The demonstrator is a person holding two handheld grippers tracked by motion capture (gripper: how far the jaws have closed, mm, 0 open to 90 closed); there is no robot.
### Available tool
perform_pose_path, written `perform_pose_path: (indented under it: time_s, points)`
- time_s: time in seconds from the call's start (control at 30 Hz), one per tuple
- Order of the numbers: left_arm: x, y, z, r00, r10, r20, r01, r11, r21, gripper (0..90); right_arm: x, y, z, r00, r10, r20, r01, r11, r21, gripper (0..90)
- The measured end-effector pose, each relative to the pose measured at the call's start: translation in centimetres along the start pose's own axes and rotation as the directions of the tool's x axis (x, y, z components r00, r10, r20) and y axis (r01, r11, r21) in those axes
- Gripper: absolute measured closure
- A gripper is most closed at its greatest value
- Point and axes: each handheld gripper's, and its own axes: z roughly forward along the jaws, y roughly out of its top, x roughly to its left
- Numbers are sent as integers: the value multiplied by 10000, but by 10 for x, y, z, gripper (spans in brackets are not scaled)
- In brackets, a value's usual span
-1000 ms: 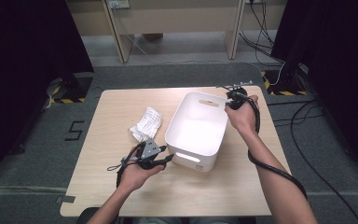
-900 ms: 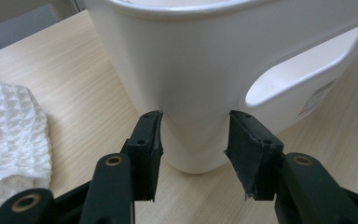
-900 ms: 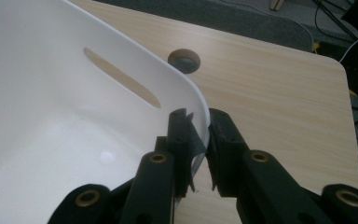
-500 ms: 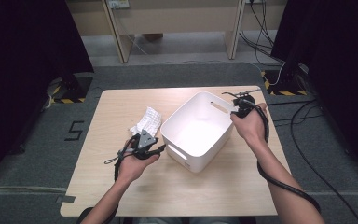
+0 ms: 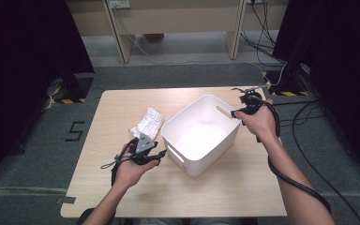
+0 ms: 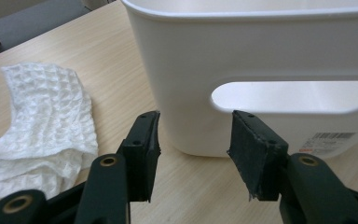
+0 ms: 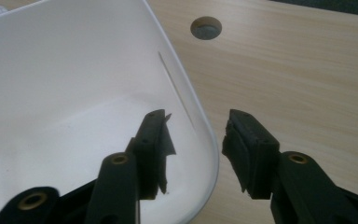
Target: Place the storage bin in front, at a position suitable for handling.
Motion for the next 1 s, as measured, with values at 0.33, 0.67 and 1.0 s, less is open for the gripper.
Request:
perform_pose_path:
  time_s: [0.33, 0.67, 1.0]
  points:
    - [3, 10, 14, 10000, 48, 64, -48, 9999, 93, 556, -2, -2, 8, 9967, -742, 324, 721, 9955, 609, 834]
    - [30, 20, 25, 9983, 14, -579, 5, 9995, 314, 635, 12, -21, -11, 9947, -1032, -39, 1030, 9886, 1096, 811]
    - [50, 22, 28, 9956, -149, -926, 193, 9987, 471, 634, 27, -39, -32, 9929, -806, -870, 909, 9883, 1221, 682]
